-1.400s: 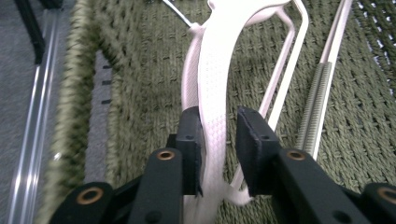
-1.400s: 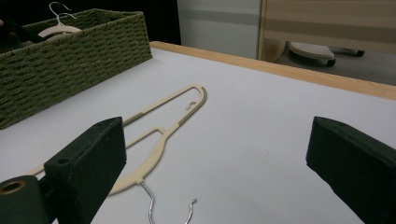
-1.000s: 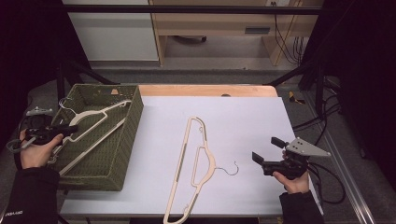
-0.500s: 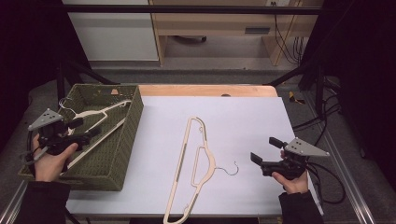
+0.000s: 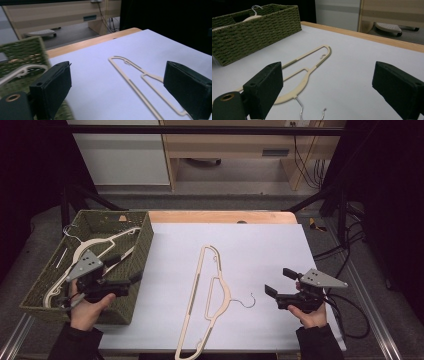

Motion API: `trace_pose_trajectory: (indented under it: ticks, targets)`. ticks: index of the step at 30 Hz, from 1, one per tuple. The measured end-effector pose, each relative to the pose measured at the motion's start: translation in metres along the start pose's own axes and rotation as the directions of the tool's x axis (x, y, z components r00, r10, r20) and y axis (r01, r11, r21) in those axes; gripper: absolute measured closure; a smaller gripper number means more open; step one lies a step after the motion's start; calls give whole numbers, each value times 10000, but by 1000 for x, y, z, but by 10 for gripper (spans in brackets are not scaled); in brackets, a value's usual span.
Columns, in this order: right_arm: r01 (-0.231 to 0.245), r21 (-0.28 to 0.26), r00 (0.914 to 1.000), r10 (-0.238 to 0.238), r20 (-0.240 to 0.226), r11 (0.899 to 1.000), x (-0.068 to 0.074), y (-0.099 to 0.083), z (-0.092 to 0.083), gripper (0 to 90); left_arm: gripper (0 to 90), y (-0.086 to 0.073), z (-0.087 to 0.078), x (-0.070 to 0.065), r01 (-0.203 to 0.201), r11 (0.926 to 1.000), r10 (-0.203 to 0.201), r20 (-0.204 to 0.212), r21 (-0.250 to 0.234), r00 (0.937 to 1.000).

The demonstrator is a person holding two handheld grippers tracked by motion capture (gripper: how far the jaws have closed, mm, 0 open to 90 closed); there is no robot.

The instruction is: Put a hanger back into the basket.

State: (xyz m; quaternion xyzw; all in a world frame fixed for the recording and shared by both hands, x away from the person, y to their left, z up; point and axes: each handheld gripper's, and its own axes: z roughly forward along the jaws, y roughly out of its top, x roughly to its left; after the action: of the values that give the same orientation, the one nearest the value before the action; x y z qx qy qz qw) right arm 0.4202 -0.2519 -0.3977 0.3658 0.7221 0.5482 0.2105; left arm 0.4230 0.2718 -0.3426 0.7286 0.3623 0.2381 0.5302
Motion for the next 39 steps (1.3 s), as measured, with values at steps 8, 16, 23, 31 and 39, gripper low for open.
trace_pose_trajectory:
  ticks: [8,16,23,31,39]
  targets:
    - [81,394,9998,-73,-205,9992,4,-4,12,144,71,-10,28,-42,-348,9992,332,719,219,9969]
    - [161,780,9982,-115,-585,9968,7,-9,26,181,70,-30,52,-66,-560,9953,457,1266,795,9909]
    - [375,1153,9972,-297,-691,9926,8,-14,37,204,70,-47,61,-74,-660,9895,453,1576,1289,9865]
    - [804,1745,9931,-639,-980,9814,12,-20,58,330,71,-60,67,-71,-588,9839,316,1597,1687,9867]
    - [1324,2708,9842,-941,-1499,9535,20,-34,85,450,73,-66,69,-71,-620,9807,291,1749,1856,9842]
